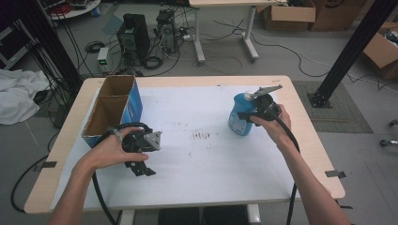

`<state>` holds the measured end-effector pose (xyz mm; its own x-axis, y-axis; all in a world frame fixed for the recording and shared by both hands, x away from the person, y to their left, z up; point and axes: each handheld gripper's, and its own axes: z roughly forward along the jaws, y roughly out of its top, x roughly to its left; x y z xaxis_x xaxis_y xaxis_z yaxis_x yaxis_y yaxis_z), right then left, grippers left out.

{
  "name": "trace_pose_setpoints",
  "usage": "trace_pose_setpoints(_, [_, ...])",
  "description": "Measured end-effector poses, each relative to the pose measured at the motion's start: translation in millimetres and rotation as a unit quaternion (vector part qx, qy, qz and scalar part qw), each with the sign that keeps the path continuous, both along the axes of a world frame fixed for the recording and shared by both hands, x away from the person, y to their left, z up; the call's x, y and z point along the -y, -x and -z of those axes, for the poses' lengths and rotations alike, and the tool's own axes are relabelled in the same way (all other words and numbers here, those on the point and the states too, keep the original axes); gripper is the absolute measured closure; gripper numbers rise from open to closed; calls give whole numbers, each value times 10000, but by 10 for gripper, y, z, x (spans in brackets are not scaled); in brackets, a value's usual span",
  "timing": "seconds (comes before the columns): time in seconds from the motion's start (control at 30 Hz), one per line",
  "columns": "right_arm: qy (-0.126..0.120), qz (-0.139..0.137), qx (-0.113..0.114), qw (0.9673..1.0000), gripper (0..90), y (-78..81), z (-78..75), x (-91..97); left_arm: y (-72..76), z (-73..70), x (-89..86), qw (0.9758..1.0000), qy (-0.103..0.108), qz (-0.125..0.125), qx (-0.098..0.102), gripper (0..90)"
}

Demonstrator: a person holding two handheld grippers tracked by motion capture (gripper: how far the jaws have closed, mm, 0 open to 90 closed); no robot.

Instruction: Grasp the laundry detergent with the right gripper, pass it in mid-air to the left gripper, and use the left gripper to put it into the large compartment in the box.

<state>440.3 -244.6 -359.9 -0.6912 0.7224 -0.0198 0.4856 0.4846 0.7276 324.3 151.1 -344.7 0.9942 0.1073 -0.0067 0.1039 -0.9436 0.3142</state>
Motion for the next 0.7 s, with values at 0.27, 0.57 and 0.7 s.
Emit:
trace_pose_setpoints(0.27, [-58, -238, 41, 9997, 467, 22, -102, -92, -55, -88, 22, 9999, 103, -31, -27, 179])
trace_pose_setpoints(0.57, [121, -1151, 100, 9932, 468, 194, -376, -303, -216, -503, 163, 9997, 244, 71, 6, 173])
trace_pose_setpoints(0.7, [148, -1498, 85, 9886, 468, 264, -431, -368, -291, -691, 253, 9992, 374, 165, 22, 173])
